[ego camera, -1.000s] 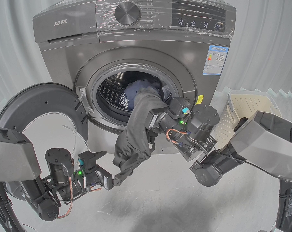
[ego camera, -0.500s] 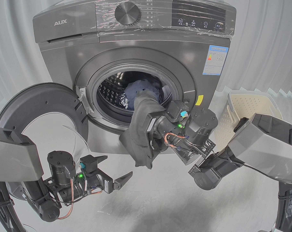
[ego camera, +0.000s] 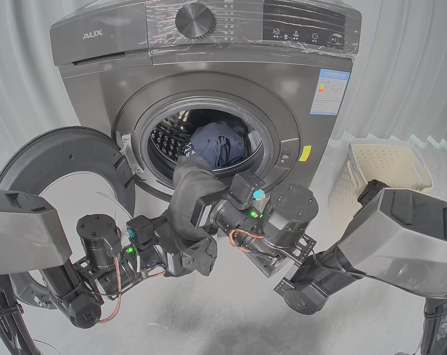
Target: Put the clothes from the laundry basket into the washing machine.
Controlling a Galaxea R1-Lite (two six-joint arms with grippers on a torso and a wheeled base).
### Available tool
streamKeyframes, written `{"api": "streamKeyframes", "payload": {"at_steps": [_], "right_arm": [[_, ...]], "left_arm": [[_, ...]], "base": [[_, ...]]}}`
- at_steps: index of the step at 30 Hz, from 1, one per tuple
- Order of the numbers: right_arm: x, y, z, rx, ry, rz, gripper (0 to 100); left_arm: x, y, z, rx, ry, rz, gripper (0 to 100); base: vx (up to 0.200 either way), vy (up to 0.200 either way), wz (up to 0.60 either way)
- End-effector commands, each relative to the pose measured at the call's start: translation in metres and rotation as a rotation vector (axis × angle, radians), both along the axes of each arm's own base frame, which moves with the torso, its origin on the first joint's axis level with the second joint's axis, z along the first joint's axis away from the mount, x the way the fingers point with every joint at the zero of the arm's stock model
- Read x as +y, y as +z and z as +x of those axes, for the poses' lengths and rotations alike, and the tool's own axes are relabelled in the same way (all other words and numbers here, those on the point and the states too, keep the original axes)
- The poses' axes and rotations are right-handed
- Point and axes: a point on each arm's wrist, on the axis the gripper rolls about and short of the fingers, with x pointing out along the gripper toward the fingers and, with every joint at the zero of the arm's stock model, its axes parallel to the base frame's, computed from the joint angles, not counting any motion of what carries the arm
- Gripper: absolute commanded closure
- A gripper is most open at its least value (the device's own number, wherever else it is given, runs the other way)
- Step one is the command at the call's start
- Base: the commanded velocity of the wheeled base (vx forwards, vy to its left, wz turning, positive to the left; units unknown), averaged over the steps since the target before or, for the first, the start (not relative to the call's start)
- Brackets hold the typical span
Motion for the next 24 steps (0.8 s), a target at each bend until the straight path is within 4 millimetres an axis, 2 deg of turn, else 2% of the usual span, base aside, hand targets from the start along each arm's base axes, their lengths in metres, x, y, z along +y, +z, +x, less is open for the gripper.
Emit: {"api": "streamKeyframes", "payload": {"at_steps": [1, 11, 16, 23, 24], "right_arm": [[0.005, 0.001, -0.009, 0.002, 0.025, 0.003, 100], [0.004, 0.003, -0.03, 0.022, 0.045, 0.001, 100], [0.004, 0.002, -0.041, 0.037, 0.068, -0.011, 100], [0.007, 0.0, -0.047, 0.039, 0.085, -0.009, 100], [0.007, -0.001, -0.048, 0.04, 0.087, -0.008, 100]], "left_arm": [[-0.001, -0.004, 0.007, 0.0, 0.009, -0.001, 0], [0.008, -0.009, 0.026, 0.001, 0.083, -0.013, 0], [0.007, -0.017, 0.029, 0.021, 0.099, -0.007, 0], [0.006, -0.016, 0.03, 0.015, 0.097, -0.015, 0], [0.006, -0.016, 0.03, 0.016, 0.097, -0.017, 100]], "base": [[0.0, 0.0, 0.0], [0.0, 0.0, 0.0], [0.0, 0.0, 0.0], [0.0, 0.0, 0.0], [0.0, 0.0, 0.0]]}}
